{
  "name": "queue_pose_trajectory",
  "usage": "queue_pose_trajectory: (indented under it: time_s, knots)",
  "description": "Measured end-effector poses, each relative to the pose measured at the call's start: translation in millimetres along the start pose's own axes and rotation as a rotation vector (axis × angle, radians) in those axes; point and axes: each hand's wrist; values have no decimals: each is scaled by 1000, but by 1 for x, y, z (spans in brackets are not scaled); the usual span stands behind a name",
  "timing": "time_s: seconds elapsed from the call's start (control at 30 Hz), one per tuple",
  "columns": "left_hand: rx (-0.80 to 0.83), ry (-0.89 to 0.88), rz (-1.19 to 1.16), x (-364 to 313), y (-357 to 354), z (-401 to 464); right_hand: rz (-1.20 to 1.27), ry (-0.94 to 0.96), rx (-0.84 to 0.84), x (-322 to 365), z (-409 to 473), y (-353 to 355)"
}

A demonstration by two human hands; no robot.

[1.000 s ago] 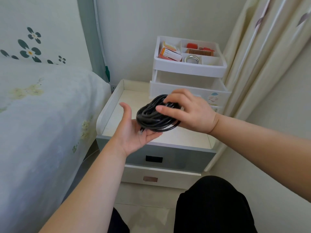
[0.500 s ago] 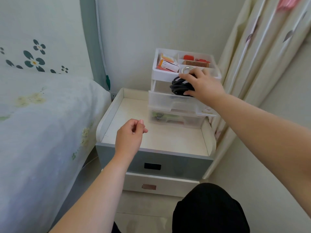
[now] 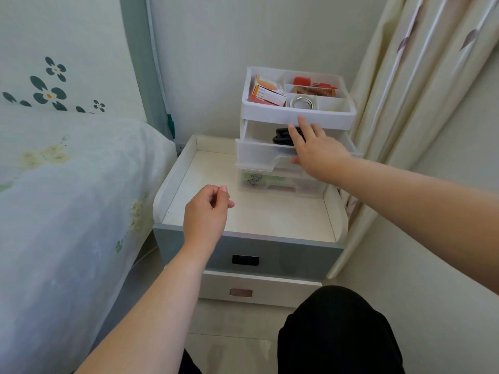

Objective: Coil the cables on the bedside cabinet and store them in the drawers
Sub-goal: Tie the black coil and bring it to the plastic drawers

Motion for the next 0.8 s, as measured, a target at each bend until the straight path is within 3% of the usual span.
queue_pose_trajectory:
  time_s: [0.17, 0.37, 0.8]
  knots:
    - [8, 2, 12, 2, -3, 2, 227, 8, 159, -4, 9, 10]
    - [21, 3, 21, 3, -3, 3, 177, -76, -96, -18, 20, 12]
    - [95, 42, 48, 6, -9, 9, 110, -381, -260, -13, 57, 8]
Point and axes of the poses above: each hand's wrist, its own z-axis towards the middle knuckle, its own y-axis out of the back of the hand, x = y × z, and after that the axes turned 1 degree about -z, right-handed
